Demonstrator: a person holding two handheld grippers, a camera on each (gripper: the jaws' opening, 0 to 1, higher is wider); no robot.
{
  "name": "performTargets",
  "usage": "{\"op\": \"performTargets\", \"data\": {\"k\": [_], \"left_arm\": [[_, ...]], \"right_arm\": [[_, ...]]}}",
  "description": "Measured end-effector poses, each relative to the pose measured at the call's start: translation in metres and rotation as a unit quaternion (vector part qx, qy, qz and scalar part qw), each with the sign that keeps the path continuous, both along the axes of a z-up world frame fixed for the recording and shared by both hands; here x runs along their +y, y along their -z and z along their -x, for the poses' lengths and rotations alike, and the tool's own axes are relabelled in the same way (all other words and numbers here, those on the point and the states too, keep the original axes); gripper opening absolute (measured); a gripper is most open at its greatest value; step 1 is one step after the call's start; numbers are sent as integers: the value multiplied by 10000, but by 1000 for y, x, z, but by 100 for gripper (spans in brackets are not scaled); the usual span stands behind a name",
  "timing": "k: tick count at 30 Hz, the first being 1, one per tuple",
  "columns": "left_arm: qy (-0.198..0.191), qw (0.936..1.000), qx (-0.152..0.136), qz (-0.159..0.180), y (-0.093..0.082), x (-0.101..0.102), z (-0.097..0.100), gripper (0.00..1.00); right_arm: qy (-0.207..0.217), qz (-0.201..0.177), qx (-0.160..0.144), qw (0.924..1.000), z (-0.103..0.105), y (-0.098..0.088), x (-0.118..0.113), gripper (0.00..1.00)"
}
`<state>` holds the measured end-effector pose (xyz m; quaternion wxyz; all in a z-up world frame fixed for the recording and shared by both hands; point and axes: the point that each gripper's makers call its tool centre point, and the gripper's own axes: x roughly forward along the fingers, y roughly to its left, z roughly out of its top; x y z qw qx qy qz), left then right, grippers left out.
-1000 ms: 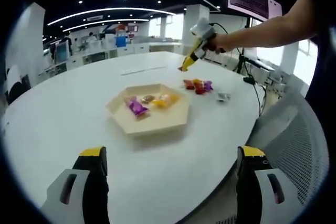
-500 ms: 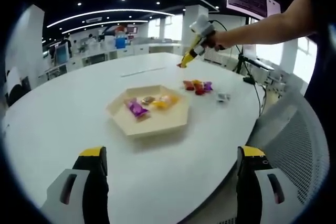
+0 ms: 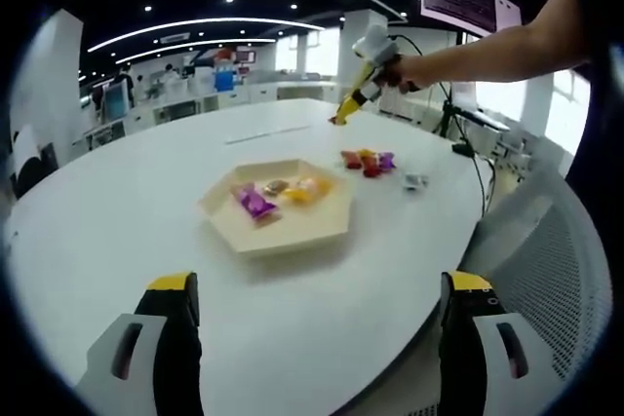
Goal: Place the target food into the container with the food tongs after gripping and lifting it, then release it inside without dropping or visibly crushing the food.
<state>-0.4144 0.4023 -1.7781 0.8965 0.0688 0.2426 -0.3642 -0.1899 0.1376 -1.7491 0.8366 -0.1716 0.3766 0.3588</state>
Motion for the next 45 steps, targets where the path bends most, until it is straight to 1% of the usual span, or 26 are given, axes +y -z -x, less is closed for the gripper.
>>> {"op": "performTargets", "data": {"k": [7,24,36,40,45], "left_arm": [[0,10000,-18,-1,-1,0,0,99],[-39,10000,-71,-20,-2,1,-1,99],[-10,10000,-94,-22,-3,1,-1,99],[69,9999,-103,-81,-1,-1,0,99],[55,9999,-113,-76,-2,-1,0,99]], "right_arm": [[-68,-34,12,10000,5,-4,11,21],[-337,-161,33,9993,17,-10,51,21],[-527,-176,34,9984,27,-11,75,21],[-619,-191,15,9979,31,-12,86,21],[-695,-228,8,9973,34,-13,99,21]]}}
